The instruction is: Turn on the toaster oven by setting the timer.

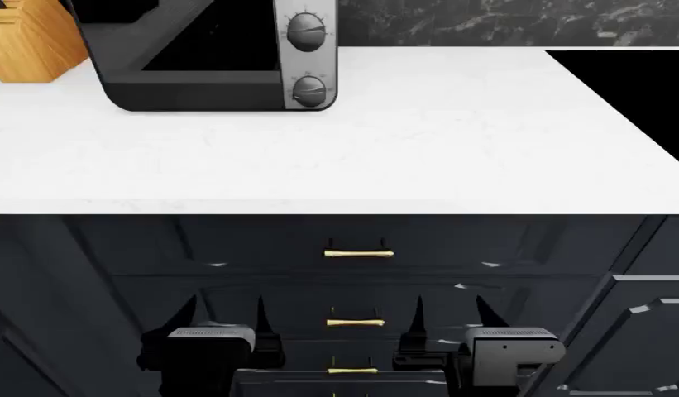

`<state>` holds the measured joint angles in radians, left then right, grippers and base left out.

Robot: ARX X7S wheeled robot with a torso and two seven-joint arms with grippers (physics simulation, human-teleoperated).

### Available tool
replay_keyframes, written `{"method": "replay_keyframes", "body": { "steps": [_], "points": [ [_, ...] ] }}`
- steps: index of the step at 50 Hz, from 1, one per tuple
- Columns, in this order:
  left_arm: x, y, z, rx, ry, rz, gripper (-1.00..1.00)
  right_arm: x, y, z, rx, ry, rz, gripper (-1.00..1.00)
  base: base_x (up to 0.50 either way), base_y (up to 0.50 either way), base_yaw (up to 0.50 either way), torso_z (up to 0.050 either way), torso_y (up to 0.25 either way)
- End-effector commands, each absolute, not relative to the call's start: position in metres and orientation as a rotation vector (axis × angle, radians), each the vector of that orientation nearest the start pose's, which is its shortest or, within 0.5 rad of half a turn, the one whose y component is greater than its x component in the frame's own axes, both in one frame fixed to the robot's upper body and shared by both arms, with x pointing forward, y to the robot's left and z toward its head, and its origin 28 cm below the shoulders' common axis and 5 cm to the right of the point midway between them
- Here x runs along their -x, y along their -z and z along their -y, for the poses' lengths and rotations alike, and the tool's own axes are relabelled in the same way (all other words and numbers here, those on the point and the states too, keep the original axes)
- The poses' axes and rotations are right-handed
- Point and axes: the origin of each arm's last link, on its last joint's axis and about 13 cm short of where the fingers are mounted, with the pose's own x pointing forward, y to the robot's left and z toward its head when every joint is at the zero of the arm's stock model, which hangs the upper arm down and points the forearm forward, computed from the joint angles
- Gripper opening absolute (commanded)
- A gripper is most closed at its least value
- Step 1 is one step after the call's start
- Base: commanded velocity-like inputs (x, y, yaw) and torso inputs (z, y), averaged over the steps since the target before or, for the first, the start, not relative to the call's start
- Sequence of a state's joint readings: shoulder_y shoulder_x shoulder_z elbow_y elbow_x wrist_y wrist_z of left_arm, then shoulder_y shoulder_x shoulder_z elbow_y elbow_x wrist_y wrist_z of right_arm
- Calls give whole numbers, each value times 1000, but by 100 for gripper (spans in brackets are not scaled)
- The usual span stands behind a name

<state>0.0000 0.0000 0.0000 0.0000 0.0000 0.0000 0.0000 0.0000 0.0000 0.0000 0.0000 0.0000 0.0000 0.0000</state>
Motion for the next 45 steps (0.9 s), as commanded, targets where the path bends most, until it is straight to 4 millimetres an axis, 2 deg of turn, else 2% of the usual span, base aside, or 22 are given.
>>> {"method": "replay_keyframes", "body": {
  "steps": [1, 14, 40, 45],
  "points": [
    [-210, -12, -205, -8, -1, -1, 100, -212, -11, 97, 4, 12, -11, 100, 0, 0, 0, 0, 0],
    [-213, -12, -207, -13, -14, 11, 100, -213, -10, 97, 37, 31, -5, 100, 0, 0, 0, 0, 0],
    [-212, -9, -206, -27, -11, 27, 100, -213, -10, 95, 56, 20, 4, 100, 0, 500, 0, 0, 0],
    [-212, -9, -206, -36, -10, 24, 100, -213, -9, 95, 46, 17, -12, 100, 0, 0, 0, 0, 0]
  ]
}}
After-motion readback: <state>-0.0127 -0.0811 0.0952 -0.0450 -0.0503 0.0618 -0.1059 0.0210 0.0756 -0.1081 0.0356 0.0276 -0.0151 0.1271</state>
